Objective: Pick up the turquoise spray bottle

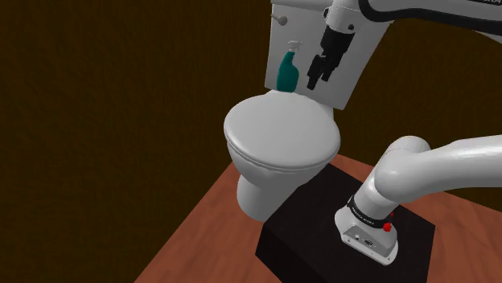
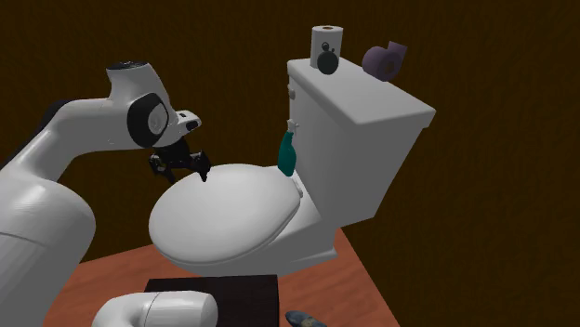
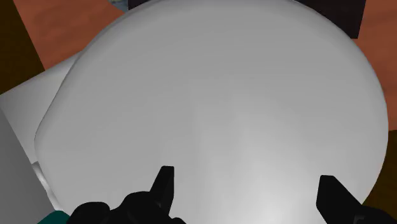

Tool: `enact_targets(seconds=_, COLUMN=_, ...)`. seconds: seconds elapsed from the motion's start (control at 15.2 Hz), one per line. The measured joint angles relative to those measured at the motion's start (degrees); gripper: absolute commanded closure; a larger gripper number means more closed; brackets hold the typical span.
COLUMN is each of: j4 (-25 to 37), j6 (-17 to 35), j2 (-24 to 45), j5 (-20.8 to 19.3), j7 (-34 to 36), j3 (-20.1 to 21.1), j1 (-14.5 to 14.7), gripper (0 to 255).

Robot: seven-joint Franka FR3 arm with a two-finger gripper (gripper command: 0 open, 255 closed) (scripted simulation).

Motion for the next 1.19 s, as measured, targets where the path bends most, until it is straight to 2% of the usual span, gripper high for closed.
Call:
enact_targets(seconds=0.13, j4=-0.63, j6=1.20, j2=0.10, j5=-0.42, j7=0.67, j3=0.42, j1=-0.32, gripper=0)
enact_targets(seconds=0.59, j4=-7.54, j6=20.08, j2=5.02, j5=-7.52, j7=11.30, j3=5.95, j1=-5.88, gripper=0)
enact_targets(seconds=0.92, j4=-8.24, j6=32.68, j2=12.26, j5=-15.76, j7=22.29, j3=11.14, j1=-12.72, gripper=0)
enact_targets(seconds=1.19, j4=-7.11, j6=41.10, j2=19.00, j5=-25.30, j7=33.80, j3=16.22, j1=-20.31, gripper=0)
